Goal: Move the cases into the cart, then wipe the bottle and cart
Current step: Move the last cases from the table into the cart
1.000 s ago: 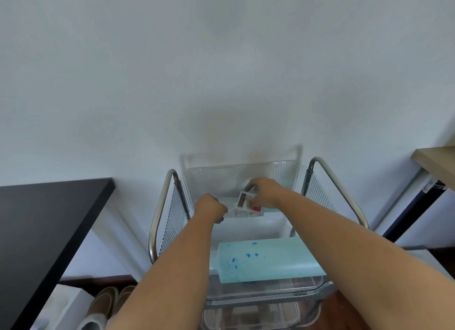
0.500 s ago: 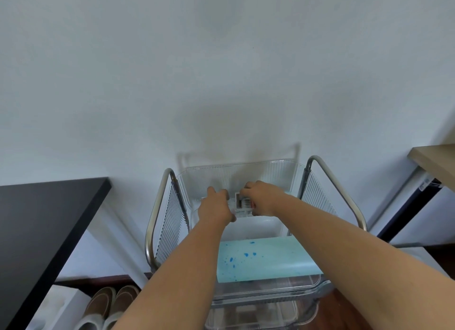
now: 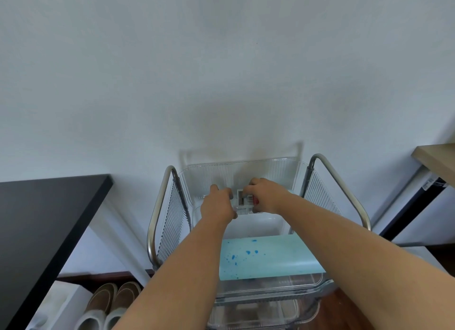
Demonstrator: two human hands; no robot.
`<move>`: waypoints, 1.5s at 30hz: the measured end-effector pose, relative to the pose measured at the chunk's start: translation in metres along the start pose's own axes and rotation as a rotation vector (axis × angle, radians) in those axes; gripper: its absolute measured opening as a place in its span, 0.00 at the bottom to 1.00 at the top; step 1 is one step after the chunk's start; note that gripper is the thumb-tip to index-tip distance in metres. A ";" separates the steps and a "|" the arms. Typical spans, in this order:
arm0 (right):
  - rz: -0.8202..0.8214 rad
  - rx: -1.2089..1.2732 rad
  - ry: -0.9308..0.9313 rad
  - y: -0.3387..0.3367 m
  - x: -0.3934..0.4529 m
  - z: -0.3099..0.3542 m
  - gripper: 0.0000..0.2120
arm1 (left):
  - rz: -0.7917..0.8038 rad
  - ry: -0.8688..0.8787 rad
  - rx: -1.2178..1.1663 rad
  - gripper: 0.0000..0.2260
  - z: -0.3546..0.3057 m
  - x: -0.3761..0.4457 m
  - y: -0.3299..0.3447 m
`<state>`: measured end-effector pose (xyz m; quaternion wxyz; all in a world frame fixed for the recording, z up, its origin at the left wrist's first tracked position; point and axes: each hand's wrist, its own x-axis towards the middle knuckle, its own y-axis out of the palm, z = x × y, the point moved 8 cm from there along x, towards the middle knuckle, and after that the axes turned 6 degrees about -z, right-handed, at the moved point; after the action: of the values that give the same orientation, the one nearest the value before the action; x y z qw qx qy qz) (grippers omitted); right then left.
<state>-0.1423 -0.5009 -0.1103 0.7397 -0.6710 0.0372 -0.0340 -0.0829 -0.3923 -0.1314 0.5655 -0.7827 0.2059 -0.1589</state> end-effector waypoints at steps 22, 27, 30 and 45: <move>0.007 0.009 0.008 -0.002 -0.001 -0.003 0.27 | -0.024 0.005 0.026 0.25 -0.001 -0.001 0.002; 0.001 -0.004 -0.004 0.000 -0.001 -0.002 0.27 | -0.031 0.001 0.029 0.26 -0.001 0.000 0.002; -0.005 -0.002 -0.009 0.001 -0.001 -0.002 0.27 | -0.032 0.002 0.032 0.26 -0.003 0.001 0.003; -0.152 0.175 0.106 -0.048 -0.014 -0.003 0.21 | -0.092 0.004 -0.100 0.19 -0.004 -0.008 -0.054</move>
<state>-0.1570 -0.5071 -0.0629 0.7878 -0.6019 0.0222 -0.1287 -0.0840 -0.3770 -0.0788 0.5172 -0.8184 0.1786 -0.1758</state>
